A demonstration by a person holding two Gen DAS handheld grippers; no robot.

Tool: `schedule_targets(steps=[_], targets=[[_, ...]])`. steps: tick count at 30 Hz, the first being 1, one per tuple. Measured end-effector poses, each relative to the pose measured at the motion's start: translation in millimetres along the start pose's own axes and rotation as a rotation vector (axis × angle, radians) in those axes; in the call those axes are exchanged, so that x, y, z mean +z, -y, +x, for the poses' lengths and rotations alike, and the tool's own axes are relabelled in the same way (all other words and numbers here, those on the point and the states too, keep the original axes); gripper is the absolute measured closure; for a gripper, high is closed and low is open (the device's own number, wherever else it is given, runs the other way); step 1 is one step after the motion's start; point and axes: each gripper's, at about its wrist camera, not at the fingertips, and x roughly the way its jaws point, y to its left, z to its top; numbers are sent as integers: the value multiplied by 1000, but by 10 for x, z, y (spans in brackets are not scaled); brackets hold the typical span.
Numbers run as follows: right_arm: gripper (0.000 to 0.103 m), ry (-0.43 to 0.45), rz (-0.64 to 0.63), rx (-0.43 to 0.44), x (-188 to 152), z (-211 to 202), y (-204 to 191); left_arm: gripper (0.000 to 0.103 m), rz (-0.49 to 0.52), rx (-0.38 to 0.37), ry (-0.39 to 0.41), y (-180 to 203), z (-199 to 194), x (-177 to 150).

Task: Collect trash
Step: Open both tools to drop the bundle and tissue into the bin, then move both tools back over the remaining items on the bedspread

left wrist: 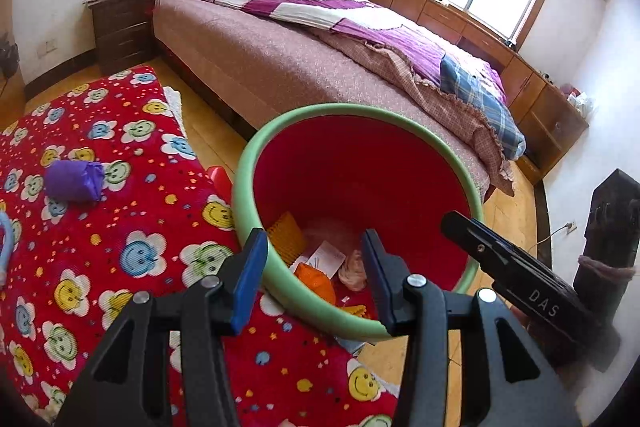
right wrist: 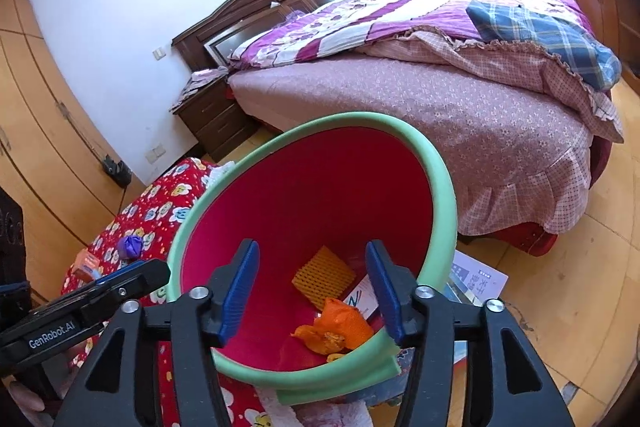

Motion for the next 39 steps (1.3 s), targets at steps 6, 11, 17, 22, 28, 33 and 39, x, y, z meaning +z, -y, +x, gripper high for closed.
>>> schedule_targets(steps=[6, 11, 17, 22, 28, 33, 39], targets=[[38, 32, -6, 5, -12, -106, -115, 54, -29, 2, 32, -111, -221, -25], [38, 42, -7, 10, -44, -164, -199, 54, -50, 24, 55, -230, -405, -69], [38, 45, -16, 35, -103, -233, -351, 54, -83, 57, 82, -407, -636, -174], [38, 51, -31, 61, -166, -303, -514, 54, -113, 91, 97, -563, -830, -274], [38, 55, -67, 93, -242, -399, -735, 54, -151, 139, 121, -753, -1080, -398], [38, 53, -100, 117, -289, -434, -909, 54, -182, 173, 138, -900, -1268, -497], [37, 31, -133, 153, -382, -414, -1112, 54, -226, 216, 157, -1096, -1472, -614]])
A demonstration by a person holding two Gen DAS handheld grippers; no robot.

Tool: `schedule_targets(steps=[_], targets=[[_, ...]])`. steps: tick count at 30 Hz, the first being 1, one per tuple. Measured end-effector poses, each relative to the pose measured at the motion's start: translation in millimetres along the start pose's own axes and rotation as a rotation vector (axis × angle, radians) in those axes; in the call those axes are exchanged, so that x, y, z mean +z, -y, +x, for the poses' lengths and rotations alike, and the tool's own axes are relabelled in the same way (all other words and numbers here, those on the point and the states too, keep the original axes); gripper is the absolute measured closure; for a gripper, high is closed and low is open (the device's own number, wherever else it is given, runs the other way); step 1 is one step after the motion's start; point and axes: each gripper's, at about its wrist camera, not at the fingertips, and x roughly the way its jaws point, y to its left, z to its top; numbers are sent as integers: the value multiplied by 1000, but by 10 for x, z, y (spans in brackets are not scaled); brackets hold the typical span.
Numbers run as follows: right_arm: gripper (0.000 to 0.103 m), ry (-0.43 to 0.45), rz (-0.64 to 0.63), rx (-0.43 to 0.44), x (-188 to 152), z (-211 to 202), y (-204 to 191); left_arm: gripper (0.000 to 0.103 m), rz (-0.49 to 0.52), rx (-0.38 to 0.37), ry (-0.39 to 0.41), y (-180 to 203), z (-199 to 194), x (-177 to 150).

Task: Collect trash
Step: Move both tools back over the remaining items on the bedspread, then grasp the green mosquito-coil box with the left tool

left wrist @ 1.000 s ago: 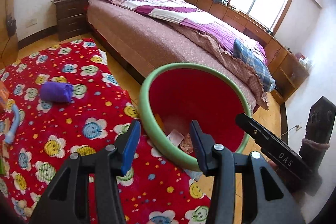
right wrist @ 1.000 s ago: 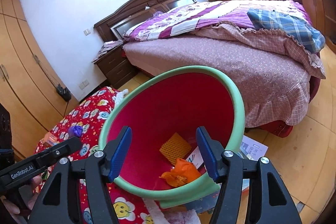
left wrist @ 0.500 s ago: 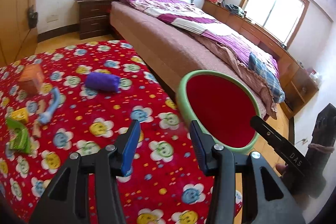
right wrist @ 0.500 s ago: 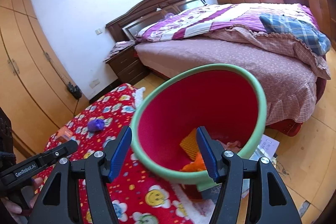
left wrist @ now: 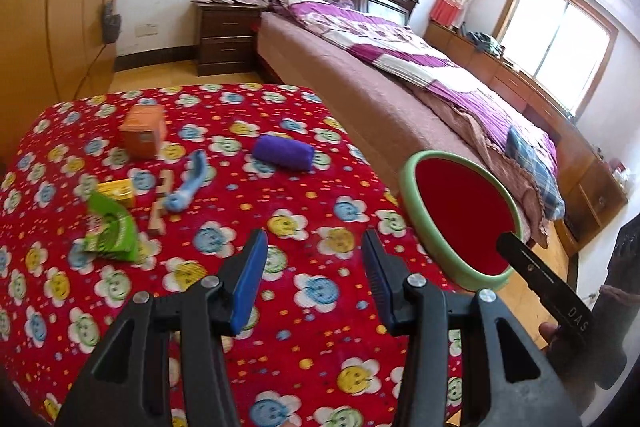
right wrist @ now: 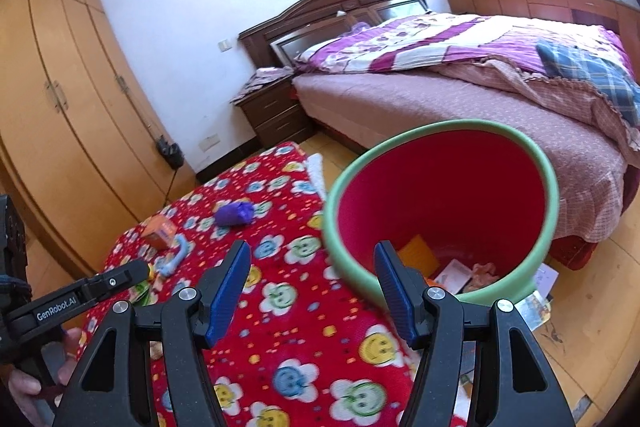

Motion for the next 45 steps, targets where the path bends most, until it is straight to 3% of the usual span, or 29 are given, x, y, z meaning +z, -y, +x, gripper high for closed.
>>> schedule_targets(steps=[23, 29, 34, 36, 45], targets=[[37, -111, -75, 60, -354, 335, -493, 54, -119, 224, 16, -1083, -264, -7], [37, -152, -81, 58, -427, 464, -514, 53, -137, 229, -16, -1296, -82, 2], [37, -179, -84, 54, -477, 546, -523, 43, -130, 255, -56, -1352, 143, -20], [37, -187, -81, 51, -488, 572, -511, 33, -120, 273, -68, -1368, 241, -26], [37, -214, -65, 42, -510, 662, -466, 32, -92, 354, -132, -1472, 628, -48]])
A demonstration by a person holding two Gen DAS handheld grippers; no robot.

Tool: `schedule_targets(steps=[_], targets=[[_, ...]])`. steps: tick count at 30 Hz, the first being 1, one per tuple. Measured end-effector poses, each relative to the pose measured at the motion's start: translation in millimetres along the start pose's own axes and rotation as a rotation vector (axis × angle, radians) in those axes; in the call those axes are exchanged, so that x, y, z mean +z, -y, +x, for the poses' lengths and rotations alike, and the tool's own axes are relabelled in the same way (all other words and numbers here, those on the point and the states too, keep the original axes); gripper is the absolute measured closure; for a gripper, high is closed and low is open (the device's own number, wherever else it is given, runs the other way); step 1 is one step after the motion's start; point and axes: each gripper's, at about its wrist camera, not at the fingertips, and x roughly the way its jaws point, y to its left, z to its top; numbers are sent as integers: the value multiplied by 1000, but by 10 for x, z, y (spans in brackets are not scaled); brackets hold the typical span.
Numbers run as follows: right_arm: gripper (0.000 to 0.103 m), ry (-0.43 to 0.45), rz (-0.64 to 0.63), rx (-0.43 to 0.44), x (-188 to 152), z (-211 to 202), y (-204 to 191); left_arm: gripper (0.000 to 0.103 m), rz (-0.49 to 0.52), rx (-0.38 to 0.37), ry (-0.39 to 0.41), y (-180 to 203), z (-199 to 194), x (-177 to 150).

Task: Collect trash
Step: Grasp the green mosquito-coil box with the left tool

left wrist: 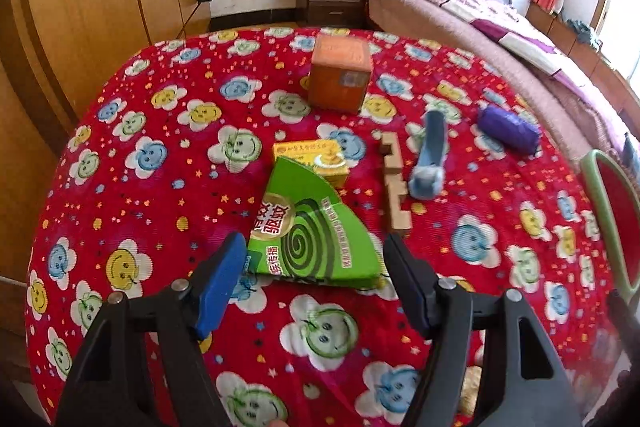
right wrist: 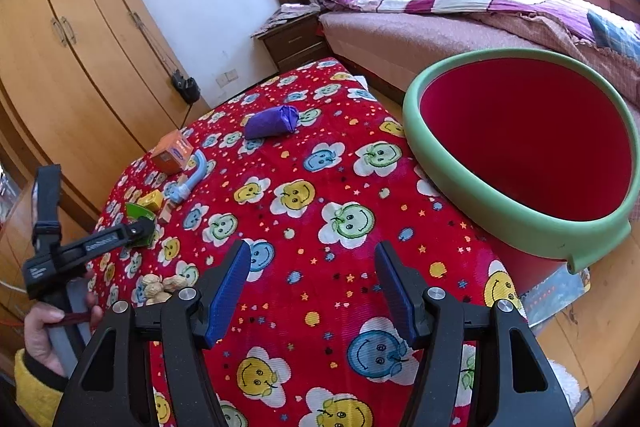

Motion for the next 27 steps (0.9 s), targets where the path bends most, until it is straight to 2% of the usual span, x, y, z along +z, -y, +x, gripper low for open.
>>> schedule_targets(steps=[5, 10, 12, 19, 27], targets=[[37, -14, 5, 2, 1, 56, 15, 32, 37, 34, 12, 52, 65, -7], [37, -32, 4, 11, -15, 100, -1, 32, 12, 36, 15, 69, 87, 31], [37, -33, 1, 11, -17, 99, -12, 37, 21, 37, 26, 71, 78, 27], [37, -24, -28, 15, 35, 90, -116, 37, -1, -3, 42, -81, -68, -28], [37, -34, -59, 31, 270, 255, -329, 37, -25, 31, 98, -346, -268, 122]])
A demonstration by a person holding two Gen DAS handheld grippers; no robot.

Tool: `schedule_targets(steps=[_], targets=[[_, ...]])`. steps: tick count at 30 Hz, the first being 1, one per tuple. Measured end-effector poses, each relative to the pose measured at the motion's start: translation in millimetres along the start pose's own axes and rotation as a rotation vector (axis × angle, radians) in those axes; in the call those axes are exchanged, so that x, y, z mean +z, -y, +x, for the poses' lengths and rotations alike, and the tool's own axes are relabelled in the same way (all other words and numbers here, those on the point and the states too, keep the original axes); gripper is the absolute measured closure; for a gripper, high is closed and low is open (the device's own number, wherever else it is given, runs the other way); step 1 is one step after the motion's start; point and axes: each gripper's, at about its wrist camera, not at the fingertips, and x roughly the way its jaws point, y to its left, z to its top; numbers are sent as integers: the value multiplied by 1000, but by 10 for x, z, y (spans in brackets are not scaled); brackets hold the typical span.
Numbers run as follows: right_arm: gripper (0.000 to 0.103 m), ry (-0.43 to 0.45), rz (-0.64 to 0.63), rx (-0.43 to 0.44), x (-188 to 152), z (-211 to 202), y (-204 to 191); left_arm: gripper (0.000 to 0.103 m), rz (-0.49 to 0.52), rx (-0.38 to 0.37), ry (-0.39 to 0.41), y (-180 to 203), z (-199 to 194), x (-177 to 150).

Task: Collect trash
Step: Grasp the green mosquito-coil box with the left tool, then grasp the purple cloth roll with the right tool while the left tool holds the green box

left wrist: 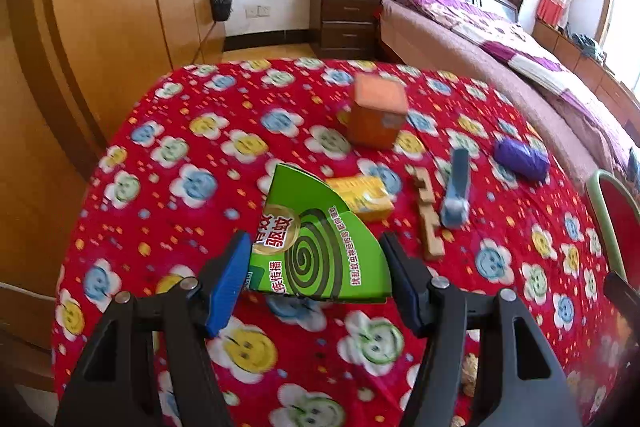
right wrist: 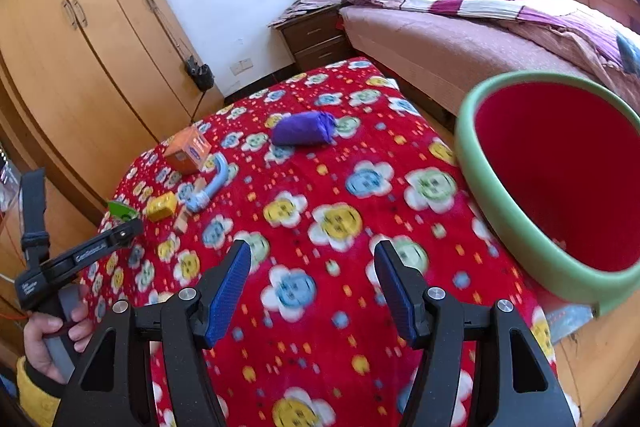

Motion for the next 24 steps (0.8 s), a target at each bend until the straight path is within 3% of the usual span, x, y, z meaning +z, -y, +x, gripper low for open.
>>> schedule_targets(steps=[7, 15, 18, 24], targets=[[37, -20, 31, 4, 356, 329, -121, 37, -57, 26, 24, -232, 107, 249], [37, -23, 61, -97, 744, 867, -234, 37, -121, 25, 11, -375, 424, 461], [27, -41, 68, -137, 841, 1072, -258, 37, -139, 13, 4, -392, 526, 467], [27, -70, 45, -210, 939, 1408, -347, 37, -151, -14, -9, -412, 656, 414]])
